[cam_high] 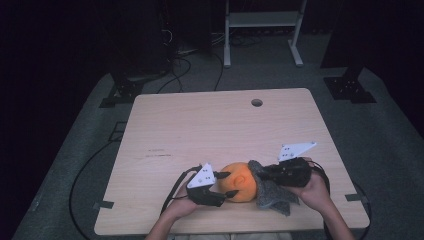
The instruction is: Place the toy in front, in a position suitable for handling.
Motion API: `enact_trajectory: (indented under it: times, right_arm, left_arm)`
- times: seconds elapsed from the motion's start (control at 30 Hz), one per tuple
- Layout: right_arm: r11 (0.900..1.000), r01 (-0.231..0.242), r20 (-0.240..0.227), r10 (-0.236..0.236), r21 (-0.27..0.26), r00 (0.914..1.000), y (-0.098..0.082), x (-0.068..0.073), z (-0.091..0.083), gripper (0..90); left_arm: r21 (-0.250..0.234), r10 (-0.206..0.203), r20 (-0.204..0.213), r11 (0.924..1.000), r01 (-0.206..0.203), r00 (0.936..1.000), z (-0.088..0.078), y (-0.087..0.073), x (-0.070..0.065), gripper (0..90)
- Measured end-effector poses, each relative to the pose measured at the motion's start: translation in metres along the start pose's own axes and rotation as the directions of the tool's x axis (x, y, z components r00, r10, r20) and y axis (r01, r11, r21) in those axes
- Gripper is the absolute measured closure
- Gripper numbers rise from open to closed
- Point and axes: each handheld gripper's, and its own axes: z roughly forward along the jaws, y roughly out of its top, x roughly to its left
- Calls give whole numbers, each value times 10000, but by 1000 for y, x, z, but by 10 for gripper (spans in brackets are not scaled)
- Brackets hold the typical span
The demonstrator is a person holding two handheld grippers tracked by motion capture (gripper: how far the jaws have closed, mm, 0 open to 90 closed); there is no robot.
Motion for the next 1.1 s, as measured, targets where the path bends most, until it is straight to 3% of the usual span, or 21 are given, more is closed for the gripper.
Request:
enact_trajectory:
  times: [0.07,0.17,0.2,0.23,0.33,0.47,0.53,0.63,0.73,0.97,1.1]
  right_arm:
    - [9995,-17,-270,8,-325,9996,2,4,-1,800]
    - [9954,213,-1252,-329,-930,9916,8,15,0,798]
    - [9951,345,-1293,-464,-929,9905,10,19,2,798]
    - [9953,503,-1188,-601,-832,9911,11,21,5,797]
    - [9976,291,-848,-343,-628,9958,6,13,7,796]
    - [9972,-496,-311,479,-554,9984,-8,-5,4,795]
    - [9954,-482,-535,438,-833,9976,-6,-1,2,795]
    - [9927,9,-1128,-146,-1208,9935,4,13,6,792]
    - [9944,455,-833,-536,-957,9951,7,18,10,790]
    - [9973,-494,-169,485,-537,9987,-13,-6,6,788]
    - [9931,-284,-717,203,-1142,9972,-3,4,5,788]
  left_arm:
    - [8,-16,64,10000,16,10000,-1,-1,2,383]
    - [-24,-162,31,9999,162,9999,-5,-2,5,382]
    - [13,-122,19,9999,122,9999,-6,-3,6,380]
    - [18,-114,-14,9999,114,9999,-7,-3,6,379]
    - [33,-120,-130,9999,120,9998,-10,-5,7,379]
    - [-34,-306,-87,9995,306,9995,-10,-6,11,379]
    - [-60,-277,-72,9996,277,9996,-9,-6,11,378]
    - [-80,-330,-71,9994,329,9994,-10,-7,12,378]
    - [-78,-446,-60,9990,446,9990,-13,-9,15,377]
    - [-203,-696,-37,9974,695,9976,-15,-11,18,376]
    - [-240,-738,-26,9970,737,9973,-16,-12,20,371]
